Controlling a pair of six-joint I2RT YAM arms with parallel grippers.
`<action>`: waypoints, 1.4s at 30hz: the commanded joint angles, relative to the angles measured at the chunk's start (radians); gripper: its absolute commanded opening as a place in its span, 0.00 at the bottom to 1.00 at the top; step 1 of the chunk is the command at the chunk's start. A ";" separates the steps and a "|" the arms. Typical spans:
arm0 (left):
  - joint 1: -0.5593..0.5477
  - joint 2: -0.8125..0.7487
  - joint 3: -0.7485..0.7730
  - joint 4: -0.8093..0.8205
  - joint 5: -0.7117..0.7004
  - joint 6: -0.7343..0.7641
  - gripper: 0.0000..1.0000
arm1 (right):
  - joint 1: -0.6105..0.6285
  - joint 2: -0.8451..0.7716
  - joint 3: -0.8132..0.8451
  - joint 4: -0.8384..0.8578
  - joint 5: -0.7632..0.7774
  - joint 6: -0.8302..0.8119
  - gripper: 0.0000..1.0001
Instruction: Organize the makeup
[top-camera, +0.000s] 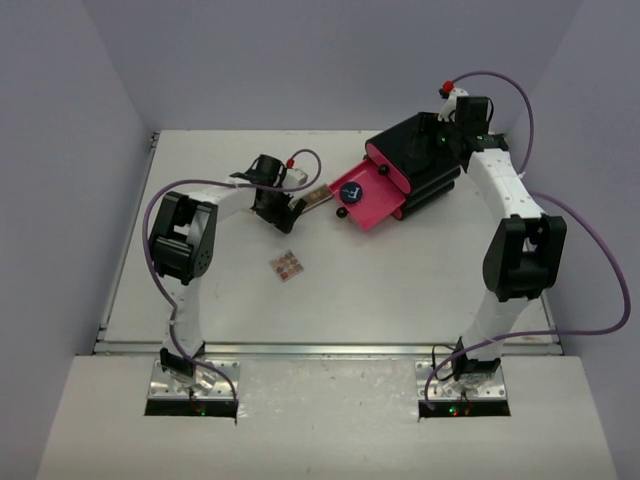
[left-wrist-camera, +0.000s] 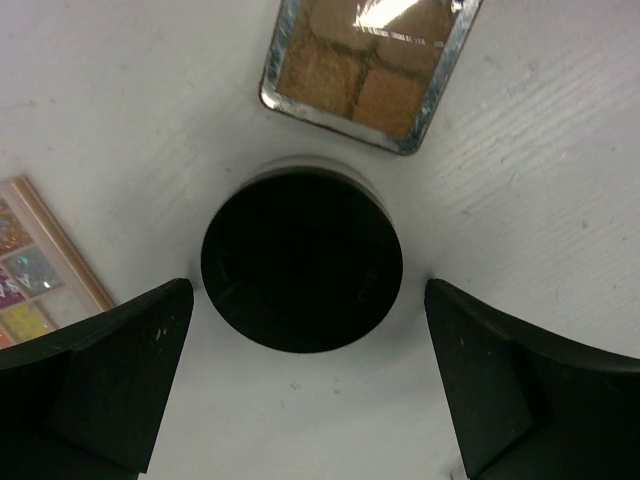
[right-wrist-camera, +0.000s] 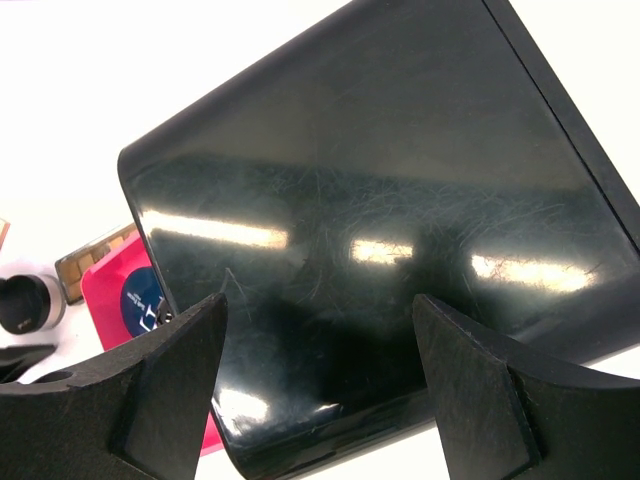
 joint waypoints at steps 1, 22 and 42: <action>0.003 0.021 0.047 0.067 0.010 -0.030 0.97 | -0.003 -0.028 -0.016 -0.018 0.019 -0.016 0.77; -0.022 -0.154 0.241 -0.083 0.118 -0.051 0.00 | -0.005 -0.014 -0.019 -0.018 0.016 -0.015 0.77; -0.331 0.130 0.677 -0.126 0.148 -0.065 0.12 | -0.010 0.000 -0.019 -0.018 0.014 -0.005 0.77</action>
